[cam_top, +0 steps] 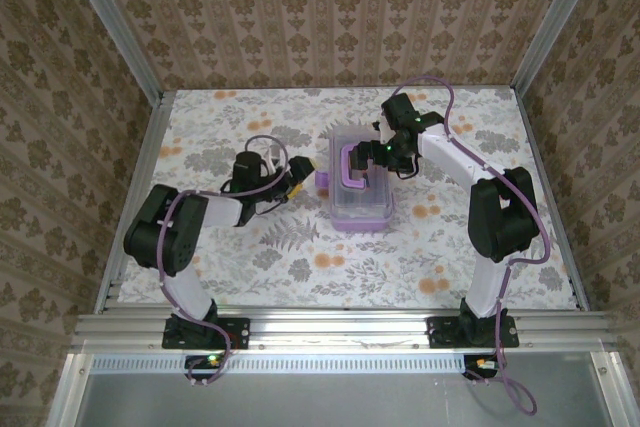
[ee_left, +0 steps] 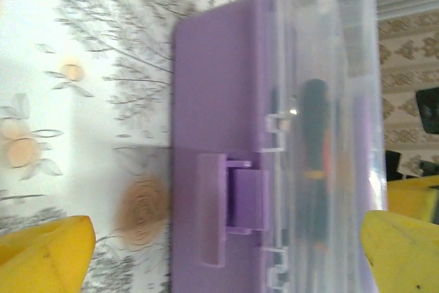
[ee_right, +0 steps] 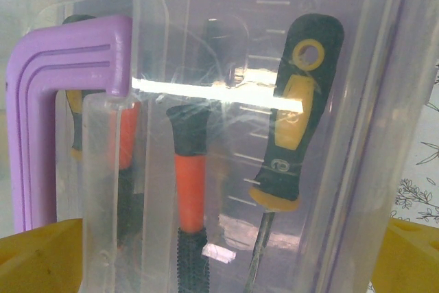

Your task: Pack the tool kit

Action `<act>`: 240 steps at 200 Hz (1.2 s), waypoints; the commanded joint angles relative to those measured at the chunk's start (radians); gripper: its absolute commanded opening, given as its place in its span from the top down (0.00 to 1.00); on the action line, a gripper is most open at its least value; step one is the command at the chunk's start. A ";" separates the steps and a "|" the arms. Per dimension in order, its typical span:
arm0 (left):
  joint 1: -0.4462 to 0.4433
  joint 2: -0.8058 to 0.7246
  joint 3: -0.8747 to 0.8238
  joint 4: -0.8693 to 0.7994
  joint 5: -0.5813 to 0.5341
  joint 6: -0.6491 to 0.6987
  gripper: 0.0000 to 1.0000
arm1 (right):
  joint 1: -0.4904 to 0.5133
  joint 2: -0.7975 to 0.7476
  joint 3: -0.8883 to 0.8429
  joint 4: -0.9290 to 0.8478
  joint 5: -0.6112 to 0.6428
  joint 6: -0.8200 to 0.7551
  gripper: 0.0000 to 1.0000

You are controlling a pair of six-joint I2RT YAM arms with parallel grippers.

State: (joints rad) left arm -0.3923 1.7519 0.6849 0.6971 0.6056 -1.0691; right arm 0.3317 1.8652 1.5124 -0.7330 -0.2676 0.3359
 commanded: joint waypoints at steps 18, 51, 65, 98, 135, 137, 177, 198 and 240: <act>-0.012 0.082 0.050 0.046 0.026 0.024 0.00 | 0.009 0.021 0.000 0.004 -0.040 -0.010 0.00; -0.031 0.196 0.071 0.187 0.031 -0.061 0.00 | 0.009 0.019 0.007 -0.007 -0.035 -0.013 0.00; -0.035 0.208 0.062 0.203 0.031 -0.071 0.02 | 0.008 0.020 0.011 -0.010 -0.032 -0.015 0.00; -0.037 0.189 0.051 0.138 0.031 -0.034 0.20 | 0.007 0.027 0.017 -0.011 -0.034 -0.013 0.00; -0.043 0.153 0.069 -0.012 0.056 0.040 0.42 | 0.008 0.027 0.012 -0.009 -0.035 -0.011 0.00; -0.044 0.151 0.073 -0.021 0.056 0.045 0.43 | 0.007 0.028 0.012 -0.009 -0.033 -0.012 0.00; -0.053 0.133 0.114 -0.124 0.049 0.098 0.62 | 0.007 0.027 0.007 -0.004 -0.039 -0.010 0.00; -0.051 0.129 0.130 -0.141 0.048 0.104 0.69 | 0.008 0.028 0.008 0.000 -0.041 -0.010 0.00; -0.051 0.128 0.170 -0.162 0.052 0.109 0.81 | 0.008 0.031 0.008 0.004 -0.049 -0.009 0.00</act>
State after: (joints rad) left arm -0.4427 1.9156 0.8158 0.5663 0.6441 -0.9894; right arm 0.3317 1.8656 1.5124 -0.7334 -0.2684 0.3359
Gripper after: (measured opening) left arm 0.221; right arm 0.999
